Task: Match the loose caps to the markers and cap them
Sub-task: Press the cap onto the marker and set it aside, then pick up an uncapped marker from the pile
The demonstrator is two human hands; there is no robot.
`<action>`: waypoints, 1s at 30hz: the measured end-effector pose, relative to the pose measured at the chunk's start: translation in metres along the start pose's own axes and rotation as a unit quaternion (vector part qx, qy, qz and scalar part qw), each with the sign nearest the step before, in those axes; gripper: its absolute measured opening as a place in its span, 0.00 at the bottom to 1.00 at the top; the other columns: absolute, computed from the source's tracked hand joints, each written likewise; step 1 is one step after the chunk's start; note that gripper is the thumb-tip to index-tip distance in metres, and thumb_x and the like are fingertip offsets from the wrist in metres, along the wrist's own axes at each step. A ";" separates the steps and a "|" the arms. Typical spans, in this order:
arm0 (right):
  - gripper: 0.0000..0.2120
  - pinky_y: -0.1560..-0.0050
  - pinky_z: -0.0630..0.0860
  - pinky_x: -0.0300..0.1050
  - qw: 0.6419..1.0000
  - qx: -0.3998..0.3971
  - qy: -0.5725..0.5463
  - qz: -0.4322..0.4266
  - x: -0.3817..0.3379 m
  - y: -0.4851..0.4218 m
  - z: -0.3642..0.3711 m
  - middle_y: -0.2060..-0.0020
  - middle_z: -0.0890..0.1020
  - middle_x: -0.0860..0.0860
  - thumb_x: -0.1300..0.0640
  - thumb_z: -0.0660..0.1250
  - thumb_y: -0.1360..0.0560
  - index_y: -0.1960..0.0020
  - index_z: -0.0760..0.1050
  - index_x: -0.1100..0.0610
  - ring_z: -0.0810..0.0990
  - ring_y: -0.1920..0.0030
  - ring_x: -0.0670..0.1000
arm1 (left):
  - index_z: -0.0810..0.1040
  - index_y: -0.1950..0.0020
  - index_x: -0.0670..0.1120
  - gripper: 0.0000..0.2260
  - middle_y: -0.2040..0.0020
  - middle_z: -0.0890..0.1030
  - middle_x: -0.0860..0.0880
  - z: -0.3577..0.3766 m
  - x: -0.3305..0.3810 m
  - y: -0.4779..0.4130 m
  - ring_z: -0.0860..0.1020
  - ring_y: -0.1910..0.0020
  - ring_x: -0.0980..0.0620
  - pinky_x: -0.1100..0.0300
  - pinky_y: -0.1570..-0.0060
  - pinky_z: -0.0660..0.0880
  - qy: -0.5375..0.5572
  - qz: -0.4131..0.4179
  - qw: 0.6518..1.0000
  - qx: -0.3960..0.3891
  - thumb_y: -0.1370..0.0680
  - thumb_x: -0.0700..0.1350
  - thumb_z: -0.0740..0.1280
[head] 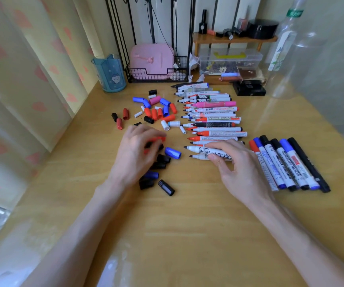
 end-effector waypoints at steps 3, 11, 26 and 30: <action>0.11 0.44 0.78 0.49 1.000 0.004 -0.004 0.005 0.000 -0.001 0.000 0.45 0.83 0.43 0.58 0.72 0.20 0.38 0.82 0.51 0.80 0.41 0.47 | 0.84 0.39 0.48 0.12 0.44 0.85 0.48 -0.017 -0.045 -0.013 0.79 0.44 0.45 0.50 0.41 0.74 -0.059 -0.110 0.992 0.027 0.19 0.37 0.68; 0.11 0.44 0.76 0.43 1.000 -0.001 0.002 0.009 0.000 -0.002 0.001 0.47 0.82 0.42 0.57 0.71 0.20 0.38 0.82 0.50 0.80 0.43 0.46 | 0.86 0.43 0.48 0.09 0.48 0.86 0.49 -0.013 -0.107 -0.026 0.83 0.50 0.48 0.53 0.52 0.78 -0.060 -0.260 0.961 -0.069 0.22 0.46 0.76; 0.12 0.42 0.74 0.41 0.999 0.003 -0.023 -0.037 -0.010 -0.001 -0.001 0.49 0.82 0.45 0.59 0.71 0.20 0.37 0.83 0.51 0.79 0.43 0.50 | 0.82 0.48 0.47 0.07 0.52 0.86 0.54 -0.010 0.013 0.017 0.85 0.53 0.55 0.67 0.52 0.78 0.203 -0.104 0.965 -0.127 0.24 0.40 0.77; 0.12 0.41 0.74 0.42 0.999 0.010 -0.017 -0.042 -0.008 -0.002 -0.003 0.49 0.82 0.45 0.60 0.72 0.20 0.38 0.83 0.51 0.78 0.44 0.49 | 0.82 0.48 0.47 0.07 0.53 0.86 0.54 -0.010 0.012 0.018 0.85 0.55 0.54 0.67 0.54 0.78 0.216 -0.107 0.962 -0.126 0.23 0.40 0.77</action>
Point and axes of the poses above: each hand's wrist, its own y-axis away from the middle knuckle, its own z-axis out of the palm, x = y × z, the point moved 7 cm from there along -y, towards the middle knuckle
